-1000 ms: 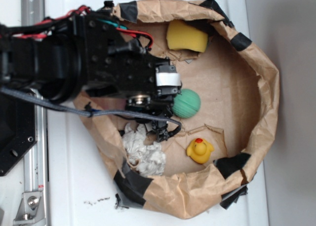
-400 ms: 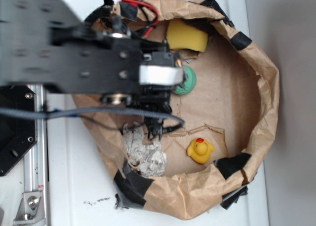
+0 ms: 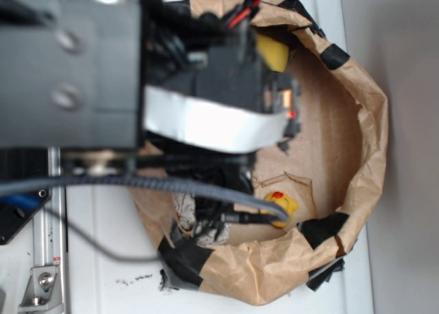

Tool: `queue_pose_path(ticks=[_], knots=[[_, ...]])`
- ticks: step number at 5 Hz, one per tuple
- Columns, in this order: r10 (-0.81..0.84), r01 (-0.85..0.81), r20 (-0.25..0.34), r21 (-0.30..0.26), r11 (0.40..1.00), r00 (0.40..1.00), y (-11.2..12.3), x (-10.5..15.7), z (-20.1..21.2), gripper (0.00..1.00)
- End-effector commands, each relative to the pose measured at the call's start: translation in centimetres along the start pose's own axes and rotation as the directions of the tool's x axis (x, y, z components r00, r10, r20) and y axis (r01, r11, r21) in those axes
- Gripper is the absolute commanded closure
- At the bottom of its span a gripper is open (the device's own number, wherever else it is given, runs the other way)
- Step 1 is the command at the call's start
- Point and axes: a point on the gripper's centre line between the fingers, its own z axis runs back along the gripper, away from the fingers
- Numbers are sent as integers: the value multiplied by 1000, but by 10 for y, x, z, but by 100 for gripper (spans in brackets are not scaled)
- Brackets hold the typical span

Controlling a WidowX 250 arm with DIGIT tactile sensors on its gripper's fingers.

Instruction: Grab the plastic pickle.

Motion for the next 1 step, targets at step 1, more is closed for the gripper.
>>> queue_pose_path(ticks=[1], knots=[[5,-5,-17,4,1000,1000,4,20,-4,100]])
